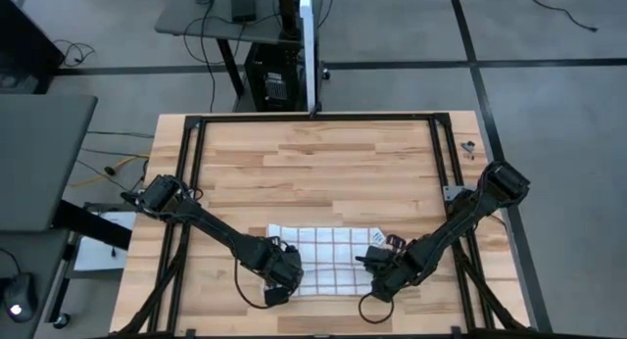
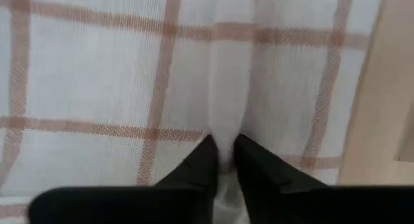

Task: Roll towel
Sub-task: Roll the white towel

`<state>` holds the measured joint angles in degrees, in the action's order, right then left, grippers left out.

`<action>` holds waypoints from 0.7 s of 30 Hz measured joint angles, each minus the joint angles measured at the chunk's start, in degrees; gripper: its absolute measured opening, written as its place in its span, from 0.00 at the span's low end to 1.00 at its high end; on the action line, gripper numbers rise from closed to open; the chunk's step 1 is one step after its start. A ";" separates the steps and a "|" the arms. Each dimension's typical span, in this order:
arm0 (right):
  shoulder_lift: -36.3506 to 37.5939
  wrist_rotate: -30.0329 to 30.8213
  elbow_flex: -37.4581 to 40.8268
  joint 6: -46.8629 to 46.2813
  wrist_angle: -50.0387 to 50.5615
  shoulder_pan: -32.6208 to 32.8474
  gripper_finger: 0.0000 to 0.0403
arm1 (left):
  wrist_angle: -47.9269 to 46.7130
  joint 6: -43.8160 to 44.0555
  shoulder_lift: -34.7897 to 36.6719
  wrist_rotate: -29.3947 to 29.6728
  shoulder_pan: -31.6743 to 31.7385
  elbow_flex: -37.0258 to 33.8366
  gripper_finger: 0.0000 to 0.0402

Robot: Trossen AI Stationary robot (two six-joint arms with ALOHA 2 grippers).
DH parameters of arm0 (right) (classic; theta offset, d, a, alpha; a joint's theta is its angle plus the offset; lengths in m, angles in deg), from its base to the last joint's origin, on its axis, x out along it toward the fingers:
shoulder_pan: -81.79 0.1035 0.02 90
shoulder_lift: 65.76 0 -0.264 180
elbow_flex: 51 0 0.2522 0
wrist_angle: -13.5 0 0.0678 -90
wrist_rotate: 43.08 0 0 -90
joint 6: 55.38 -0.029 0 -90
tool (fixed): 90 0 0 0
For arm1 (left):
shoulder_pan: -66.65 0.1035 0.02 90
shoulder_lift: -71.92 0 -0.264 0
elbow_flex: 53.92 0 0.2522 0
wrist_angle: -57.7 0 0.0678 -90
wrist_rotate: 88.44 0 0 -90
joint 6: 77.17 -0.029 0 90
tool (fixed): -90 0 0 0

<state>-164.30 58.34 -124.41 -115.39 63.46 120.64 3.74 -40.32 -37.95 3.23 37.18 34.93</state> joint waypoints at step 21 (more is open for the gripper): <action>15.46 1.95 -0.02 7.14 0.74 0.02 0.59 | -18.93 2.40 0.11 2.47 3.29 17.02 0.39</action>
<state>-148.84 60.29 -124.43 -108.25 64.20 120.66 -15.19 -37.92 -37.84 5.69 40.47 51.95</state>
